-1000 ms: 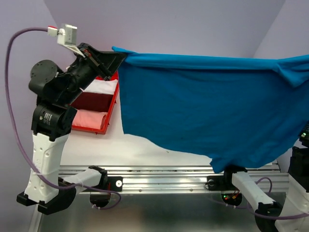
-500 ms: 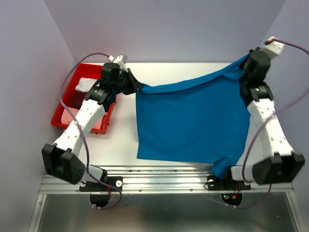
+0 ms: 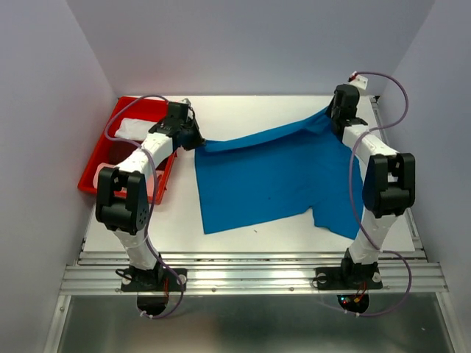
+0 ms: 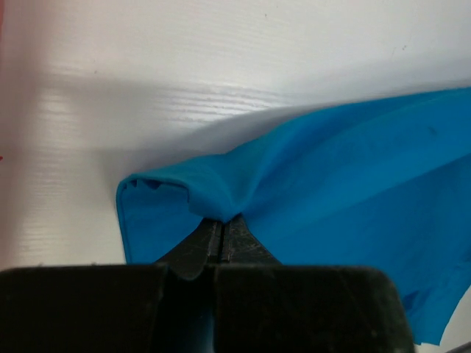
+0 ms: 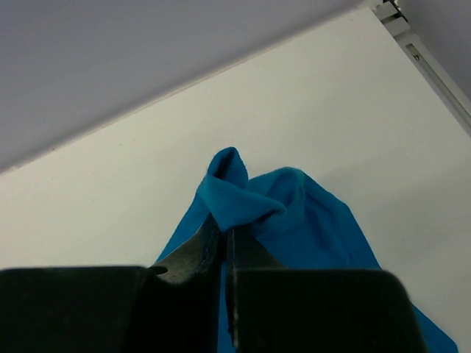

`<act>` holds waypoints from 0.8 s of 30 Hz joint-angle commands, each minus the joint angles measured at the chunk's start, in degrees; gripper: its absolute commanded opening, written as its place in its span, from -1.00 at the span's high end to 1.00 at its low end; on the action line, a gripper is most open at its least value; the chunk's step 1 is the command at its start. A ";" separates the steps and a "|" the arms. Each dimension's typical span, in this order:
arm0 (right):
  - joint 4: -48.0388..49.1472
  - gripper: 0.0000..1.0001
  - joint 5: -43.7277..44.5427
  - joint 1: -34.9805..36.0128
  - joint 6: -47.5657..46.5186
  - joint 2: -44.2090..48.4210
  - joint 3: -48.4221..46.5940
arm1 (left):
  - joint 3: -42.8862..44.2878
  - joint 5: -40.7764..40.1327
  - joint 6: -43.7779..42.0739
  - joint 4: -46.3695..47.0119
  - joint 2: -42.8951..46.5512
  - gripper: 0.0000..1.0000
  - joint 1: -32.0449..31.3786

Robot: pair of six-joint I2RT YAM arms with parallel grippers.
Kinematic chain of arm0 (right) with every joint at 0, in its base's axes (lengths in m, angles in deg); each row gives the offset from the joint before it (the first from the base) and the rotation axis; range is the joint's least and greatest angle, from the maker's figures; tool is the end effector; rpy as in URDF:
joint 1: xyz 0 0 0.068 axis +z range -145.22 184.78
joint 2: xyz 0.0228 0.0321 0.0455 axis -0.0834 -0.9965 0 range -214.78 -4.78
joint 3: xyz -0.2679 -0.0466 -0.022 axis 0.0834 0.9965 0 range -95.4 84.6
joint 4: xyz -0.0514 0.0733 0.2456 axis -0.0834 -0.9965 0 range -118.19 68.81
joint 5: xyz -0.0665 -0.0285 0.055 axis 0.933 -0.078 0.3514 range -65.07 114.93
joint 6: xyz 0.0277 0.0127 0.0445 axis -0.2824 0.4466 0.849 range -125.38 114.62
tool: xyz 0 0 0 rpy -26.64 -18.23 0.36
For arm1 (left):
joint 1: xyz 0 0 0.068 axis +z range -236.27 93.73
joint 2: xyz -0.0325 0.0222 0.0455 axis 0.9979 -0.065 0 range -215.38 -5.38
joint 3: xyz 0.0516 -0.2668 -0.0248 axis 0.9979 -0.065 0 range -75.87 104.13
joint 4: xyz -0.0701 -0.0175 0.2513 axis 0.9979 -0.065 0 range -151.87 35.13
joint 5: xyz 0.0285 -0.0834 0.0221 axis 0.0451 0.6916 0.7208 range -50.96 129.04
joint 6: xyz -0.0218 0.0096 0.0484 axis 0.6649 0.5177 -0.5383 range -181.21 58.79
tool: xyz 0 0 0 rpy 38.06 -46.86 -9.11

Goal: Roll the t-shirts
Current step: Flatten out the T-shirt at the center of the board.

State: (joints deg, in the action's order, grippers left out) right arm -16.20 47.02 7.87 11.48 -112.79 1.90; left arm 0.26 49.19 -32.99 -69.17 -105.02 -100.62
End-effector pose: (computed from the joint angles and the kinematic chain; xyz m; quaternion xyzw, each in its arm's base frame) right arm 0.4491 0.0107 0.2769 0.2053 0.7866 -0.0577 0.5795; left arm 0.3849 -0.1050 0.2642 -0.0694 0.8927 -0.2331 0.3794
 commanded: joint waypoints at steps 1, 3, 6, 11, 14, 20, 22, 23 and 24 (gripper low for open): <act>8.98 0.99 -1.78 0.07 2.03 -2.64 -6.51 | 6.12 -0.66 -1.33 1.57 -0.99 1.00 0.81; 9.42 0.99 -2.57 0.07 2.30 -5.01 -8.61 | 7.35 -0.66 -1.33 1.56 -2.05 1.00 1.51; 9.33 0.99 -3.45 0.07 2.82 -7.47 -10.81 | 8.93 -0.84 -1.33 1.30 -3.19 1.00 2.39; 6.52 0.99 -3.98 0.07 4.14 -9.41 -14.07 | 11.22 -0.40 -2.12 0.24 -5.22 1.00 2.75; 3.98 0.99 -4.68 0.07 4.93 -9.77 -14.16 | 11.93 0.39 -2.21 0.16 -6.53 1.00 2.75; 1.35 0.99 -10.13 -2.92 10.20 -8.89 -11.00 | 13.24 1.36 -2.39 0.07 -9.08 1.00 2.75; -0.76 0.99 -12.24 -4.32 11.52 -9.06 -10.91 | 13.95 1.19 -2.65 -0.37 -9.87 1.00 2.75; -1.12 0.99 -12.59 -4.32 11.70 -8.98 -10.73 | 14.21 1.10 -2.65 -0.63 -10.05 1.00 2.75; -1.39 0.99 -13.12 -4.32 11.70 -8.89 -10.38 | 14.56 1.01 -2.74 -0.81 -10.40 1.00 2.75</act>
State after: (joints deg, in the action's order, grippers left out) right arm -16.38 37.07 5.36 20.35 -122.71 -9.07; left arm 10.89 49.91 -34.28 -69.87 -115.79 -98.15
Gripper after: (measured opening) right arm 0.053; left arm 0.036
